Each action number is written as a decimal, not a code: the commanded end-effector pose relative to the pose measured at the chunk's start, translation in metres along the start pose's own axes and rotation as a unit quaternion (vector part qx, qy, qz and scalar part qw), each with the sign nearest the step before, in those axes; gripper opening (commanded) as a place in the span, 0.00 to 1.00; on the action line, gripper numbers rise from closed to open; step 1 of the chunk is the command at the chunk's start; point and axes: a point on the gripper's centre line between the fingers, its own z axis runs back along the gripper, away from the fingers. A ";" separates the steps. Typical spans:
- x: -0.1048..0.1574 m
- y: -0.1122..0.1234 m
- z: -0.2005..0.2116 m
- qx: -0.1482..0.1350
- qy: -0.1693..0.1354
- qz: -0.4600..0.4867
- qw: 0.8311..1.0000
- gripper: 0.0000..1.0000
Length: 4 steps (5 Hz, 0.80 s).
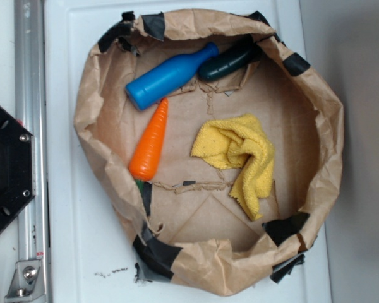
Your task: Grab the yellow cloth.
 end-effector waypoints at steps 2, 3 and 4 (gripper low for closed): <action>0.047 0.010 -0.028 0.024 0.014 -0.008 1.000 1.00; 0.097 0.021 -0.049 0.033 -0.063 -0.075 0.995 1.00; 0.123 0.034 -0.078 0.057 -0.099 -0.110 0.987 1.00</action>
